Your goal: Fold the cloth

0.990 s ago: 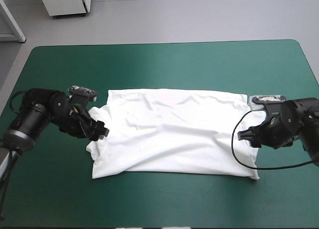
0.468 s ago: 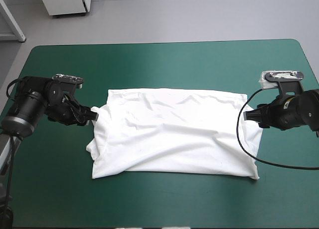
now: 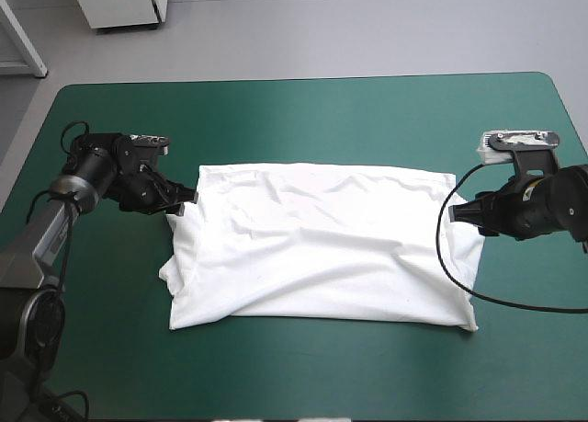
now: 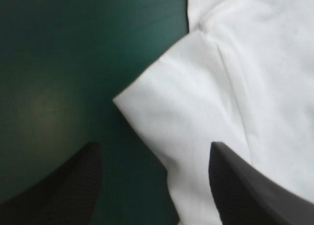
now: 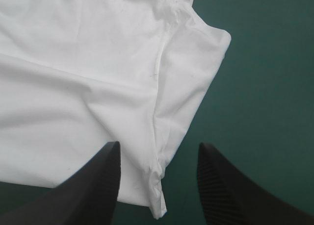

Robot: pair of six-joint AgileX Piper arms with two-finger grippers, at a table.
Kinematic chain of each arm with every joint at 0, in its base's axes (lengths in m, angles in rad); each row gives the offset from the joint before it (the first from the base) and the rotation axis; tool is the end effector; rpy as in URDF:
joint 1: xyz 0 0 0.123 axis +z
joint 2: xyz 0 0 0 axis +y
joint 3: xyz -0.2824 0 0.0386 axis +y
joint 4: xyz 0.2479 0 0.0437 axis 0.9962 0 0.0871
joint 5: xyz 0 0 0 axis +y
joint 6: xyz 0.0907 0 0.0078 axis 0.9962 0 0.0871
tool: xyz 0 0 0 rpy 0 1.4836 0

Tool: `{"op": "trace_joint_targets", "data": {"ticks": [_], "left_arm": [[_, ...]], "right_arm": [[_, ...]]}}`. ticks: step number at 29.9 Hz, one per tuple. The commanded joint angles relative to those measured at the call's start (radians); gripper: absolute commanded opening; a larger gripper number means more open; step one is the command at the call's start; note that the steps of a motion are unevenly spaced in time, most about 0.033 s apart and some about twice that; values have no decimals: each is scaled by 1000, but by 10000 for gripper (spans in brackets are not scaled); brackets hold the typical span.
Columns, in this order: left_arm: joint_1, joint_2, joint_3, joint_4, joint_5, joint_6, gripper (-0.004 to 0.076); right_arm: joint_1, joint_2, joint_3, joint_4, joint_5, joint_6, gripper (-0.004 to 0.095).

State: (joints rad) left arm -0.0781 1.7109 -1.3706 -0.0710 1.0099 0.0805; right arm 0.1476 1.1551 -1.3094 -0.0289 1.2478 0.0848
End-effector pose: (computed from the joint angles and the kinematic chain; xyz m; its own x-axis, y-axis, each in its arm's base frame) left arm 0.3519 -0.0330 0.2691 -0.9448 0.1167 -0.3062 0.1365 0.9896 -0.0442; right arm 0.2062 0.0281 0.4013 -0.8432 -0.0490 -0.5353 -0.0690 0.9975 0.0173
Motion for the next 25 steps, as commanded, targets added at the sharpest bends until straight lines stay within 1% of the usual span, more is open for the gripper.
{"op": "trace_joint_targets", "data": {"ticks": [1, 4, 6, 11, 15, 17, 18, 20, 21, 25], "left_arm": [[0, 15, -88, -11, -29, 1, 457], [0, 61, -129, 5, -29, -29, 447], [2, 86, -132, 17, -19, -52, 423], [2, 142, -125, 8, 14, -52, 319], [2, 170, -125, -17, 10, -56, 242], [2, 181, -125, -23, 6, -56, 186], [2, 186, -125, -23, 6, -56, 141], [2, 187, -125, -30, 8, -50, 25], [2, 187, -125, -35, 13, -50, -6], [-6, 168, -147, -55, 33, -31, -9]], "right_arm": [[-6, -21, -33, -8, -29, 0, 439], [-6, -21, -33, -10, -29, 0, 439], [-6, -21, -33, -10, -29, 0, 439], [-6, -21, -33, -21, -29, 0, 437], [-6, -21, -33, -20, -29, 0, 437], [-6, -21, -33, -20, -29, 0, 437], [-6, -21, -33, -20, -29, 0, 437], [-6, -21, -33, -24, -29, 0, 432], [-6, -21, -33, -25, -29, 0, 422], [-6, -21, -33, -25, -29, 0, 397]]}}
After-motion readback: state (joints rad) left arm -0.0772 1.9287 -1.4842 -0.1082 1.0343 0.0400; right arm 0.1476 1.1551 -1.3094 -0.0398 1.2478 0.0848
